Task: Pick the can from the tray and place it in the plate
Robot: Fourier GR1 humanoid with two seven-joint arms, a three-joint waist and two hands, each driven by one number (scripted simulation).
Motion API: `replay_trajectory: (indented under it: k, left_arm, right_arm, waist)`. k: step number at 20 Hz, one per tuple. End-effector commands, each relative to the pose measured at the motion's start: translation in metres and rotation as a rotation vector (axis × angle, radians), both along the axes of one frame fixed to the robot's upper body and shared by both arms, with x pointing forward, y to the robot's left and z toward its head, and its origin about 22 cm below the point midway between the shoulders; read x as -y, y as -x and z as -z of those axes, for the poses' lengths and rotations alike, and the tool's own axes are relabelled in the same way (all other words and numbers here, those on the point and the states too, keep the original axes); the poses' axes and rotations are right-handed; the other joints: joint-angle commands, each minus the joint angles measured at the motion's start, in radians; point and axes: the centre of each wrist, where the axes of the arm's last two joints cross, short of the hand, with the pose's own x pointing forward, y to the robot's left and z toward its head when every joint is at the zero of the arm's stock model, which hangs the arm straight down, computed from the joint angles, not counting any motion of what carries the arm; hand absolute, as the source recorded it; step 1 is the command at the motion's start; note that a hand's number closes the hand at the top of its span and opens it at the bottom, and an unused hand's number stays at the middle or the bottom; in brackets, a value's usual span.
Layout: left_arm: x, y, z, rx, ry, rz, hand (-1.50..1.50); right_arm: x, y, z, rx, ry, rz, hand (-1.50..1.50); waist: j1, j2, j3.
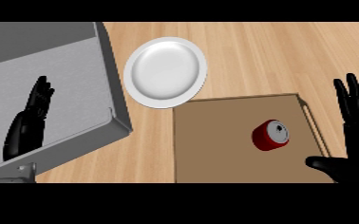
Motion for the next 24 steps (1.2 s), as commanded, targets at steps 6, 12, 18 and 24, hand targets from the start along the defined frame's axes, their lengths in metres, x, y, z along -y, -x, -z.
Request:
replay_trajectory:
  k: [6,12,18,24]
  left_arm:
    - [-0.023,0.021,0.02,-0.141,-0.159,0.031,0.0]
    - [-0.008,0.013,0.025,-0.14,-0.161,0.062,0.0]
    - [-0.002,0.009,0.02,-0.139,-0.157,0.076,0.0]
    - [0.003,0.012,0.024,-0.125,-0.168,0.093,0.0]
  right_arm:
    - [0.035,0.029,-0.039,-0.187,0.446,-0.191,-1.5]
    - [0.051,0.019,-0.078,-0.328,0.675,-0.222,-1.5]
    - [0.044,0.011,-0.065,-0.49,0.792,-0.304,-1.5]
    - [0.045,-0.016,-0.068,-0.562,0.913,-0.382,-1.5]
  waist:
    - [0.016,0.011,-0.003]
    - [0.029,0.015,-0.003]
    - [0.05,0.016,-0.002]
    - [0.058,0.018,-0.001]
